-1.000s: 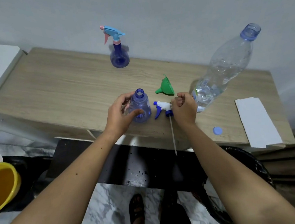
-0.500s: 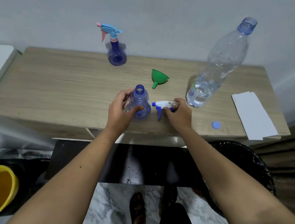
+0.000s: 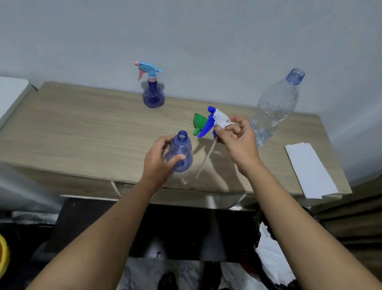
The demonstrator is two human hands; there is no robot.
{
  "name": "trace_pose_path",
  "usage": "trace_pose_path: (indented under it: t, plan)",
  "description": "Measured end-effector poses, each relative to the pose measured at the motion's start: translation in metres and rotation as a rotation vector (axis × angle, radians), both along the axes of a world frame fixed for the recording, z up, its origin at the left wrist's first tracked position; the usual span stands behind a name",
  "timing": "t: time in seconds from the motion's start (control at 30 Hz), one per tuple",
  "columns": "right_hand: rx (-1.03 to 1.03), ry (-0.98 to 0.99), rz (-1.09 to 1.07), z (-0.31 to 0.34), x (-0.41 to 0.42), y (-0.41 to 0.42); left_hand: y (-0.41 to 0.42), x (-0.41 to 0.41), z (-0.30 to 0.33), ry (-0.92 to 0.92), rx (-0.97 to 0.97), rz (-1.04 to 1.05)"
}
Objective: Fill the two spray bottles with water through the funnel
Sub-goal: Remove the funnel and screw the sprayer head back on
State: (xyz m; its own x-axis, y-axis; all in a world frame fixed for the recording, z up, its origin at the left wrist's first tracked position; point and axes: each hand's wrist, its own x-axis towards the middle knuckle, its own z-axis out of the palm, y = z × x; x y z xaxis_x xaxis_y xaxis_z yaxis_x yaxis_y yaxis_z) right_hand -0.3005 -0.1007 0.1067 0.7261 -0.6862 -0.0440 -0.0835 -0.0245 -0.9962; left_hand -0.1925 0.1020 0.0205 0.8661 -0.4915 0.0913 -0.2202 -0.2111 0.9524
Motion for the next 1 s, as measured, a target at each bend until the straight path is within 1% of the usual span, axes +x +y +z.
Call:
trace_pose_path:
  t: [0.2, 0.37, 0.63, 0.87, 1.0]
  plan:
    - [-0.039, -0.207, 0.033, 0.073, 0.012, 0.017, 0.001, 0.0, -0.005, -0.029, -0.031, -0.015]
    - [-0.08, -0.279, 0.02, 0.099, 0.017, 0.031, 0.001, 0.0, -0.003, -0.038, -0.036, -0.027]
    - [-0.156, -0.264, 0.051, 0.106, 0.027, 0.048, 0.001, 0.001, -0.008, -0.05, -0.061, -0.032]
    - [-0.179, -0.336, 0.046, 0.109, 0.03, 0.047, 0.0, 0.002, -0.011, -0.048, -0.062, -0.019]
    - [-0.221, -0.278, 0.109, 0.089, 0.032, 0.046, -0.001, 0.003, -0.012, -0.034, -0.066, -0.021]
